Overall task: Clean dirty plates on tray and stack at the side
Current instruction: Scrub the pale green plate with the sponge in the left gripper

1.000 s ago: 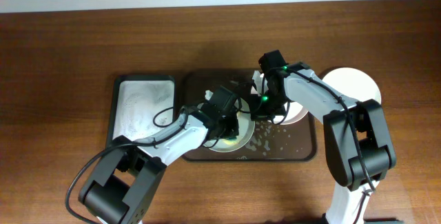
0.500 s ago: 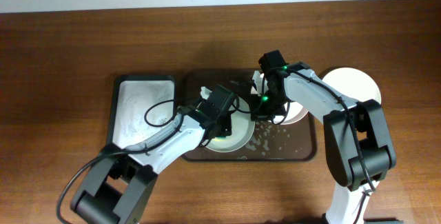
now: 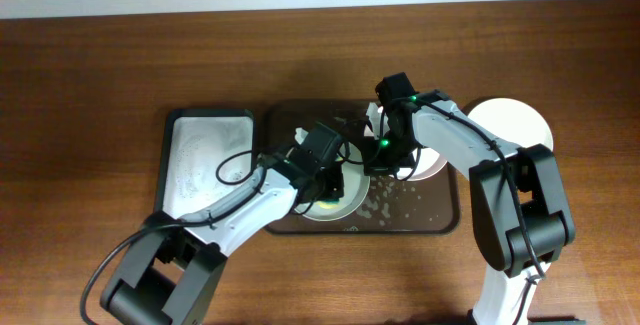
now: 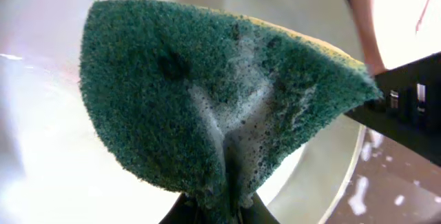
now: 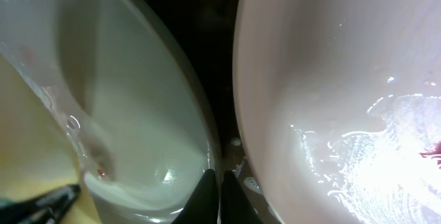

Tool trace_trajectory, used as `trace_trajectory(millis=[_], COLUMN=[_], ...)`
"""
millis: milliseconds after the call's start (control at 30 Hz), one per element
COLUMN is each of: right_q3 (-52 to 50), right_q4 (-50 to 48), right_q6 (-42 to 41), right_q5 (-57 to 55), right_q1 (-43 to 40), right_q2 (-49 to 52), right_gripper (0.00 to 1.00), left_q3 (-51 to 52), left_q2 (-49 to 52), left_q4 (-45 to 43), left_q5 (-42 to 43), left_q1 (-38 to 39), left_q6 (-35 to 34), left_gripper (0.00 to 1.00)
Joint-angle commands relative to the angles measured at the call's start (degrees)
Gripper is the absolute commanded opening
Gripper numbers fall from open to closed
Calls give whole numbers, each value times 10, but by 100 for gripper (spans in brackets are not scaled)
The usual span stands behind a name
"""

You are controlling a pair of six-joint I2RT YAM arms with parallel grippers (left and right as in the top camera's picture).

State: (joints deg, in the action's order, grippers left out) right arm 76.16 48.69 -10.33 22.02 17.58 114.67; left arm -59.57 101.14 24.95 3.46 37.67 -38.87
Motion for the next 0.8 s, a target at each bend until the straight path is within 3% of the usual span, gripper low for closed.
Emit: trace_trajectory(millis=[0,300,467,767], right_q3=[-1,-1,-1,-1], right_q4=[2,4,4,4], right_q6=[2,2,2,2], right_q5=[5,5,5,5], right_q1=[2,2,2,2], right_q2=[-10,-10,-10,-10], right_gripper=[4,4,4,4], left_q3=[10,10,4,-61], left_q2=[19,35,33,5], left_q4=[-8,-2,-2,-3], left_q5=[14,-127,-205,-210], left_q1=[17,19,19,18], left_q6=[-26,-24,35,93], left_gripper=[9,14,13,14])
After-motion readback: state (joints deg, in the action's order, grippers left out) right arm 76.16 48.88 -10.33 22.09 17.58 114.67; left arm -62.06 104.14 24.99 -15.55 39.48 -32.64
